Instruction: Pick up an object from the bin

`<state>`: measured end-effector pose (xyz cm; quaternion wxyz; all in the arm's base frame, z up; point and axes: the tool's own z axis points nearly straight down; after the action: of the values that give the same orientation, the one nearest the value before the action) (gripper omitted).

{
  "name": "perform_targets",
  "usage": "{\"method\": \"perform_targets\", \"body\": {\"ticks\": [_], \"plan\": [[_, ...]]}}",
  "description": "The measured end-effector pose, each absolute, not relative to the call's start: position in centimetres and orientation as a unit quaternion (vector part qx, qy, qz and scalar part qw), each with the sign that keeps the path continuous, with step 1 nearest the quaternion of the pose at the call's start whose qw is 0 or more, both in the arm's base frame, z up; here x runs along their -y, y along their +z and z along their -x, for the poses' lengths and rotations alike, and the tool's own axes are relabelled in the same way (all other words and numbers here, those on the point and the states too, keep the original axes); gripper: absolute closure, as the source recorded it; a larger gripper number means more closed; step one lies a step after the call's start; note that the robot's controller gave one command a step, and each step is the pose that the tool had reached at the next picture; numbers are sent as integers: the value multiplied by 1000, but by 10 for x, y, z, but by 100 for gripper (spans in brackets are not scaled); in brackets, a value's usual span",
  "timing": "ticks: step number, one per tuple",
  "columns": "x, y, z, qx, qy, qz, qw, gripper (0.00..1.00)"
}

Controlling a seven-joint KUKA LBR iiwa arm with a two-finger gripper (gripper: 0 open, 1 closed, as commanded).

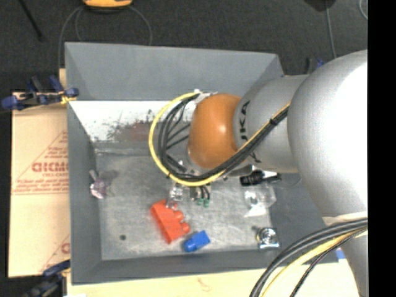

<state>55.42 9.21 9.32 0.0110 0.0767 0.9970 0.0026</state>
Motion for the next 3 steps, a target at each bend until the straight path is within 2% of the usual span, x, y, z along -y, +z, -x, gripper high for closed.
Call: {"method": "perform_targets", "body": {"ticks": [1, 2, 3], "plan": [[-92, 92, -555, -997, 4, -77, 15, 0], [-92, 148, -476, -997, 1, -77, 1, 0], [-99, 78, -478, -994, 1, -111, 2, 0]]}}
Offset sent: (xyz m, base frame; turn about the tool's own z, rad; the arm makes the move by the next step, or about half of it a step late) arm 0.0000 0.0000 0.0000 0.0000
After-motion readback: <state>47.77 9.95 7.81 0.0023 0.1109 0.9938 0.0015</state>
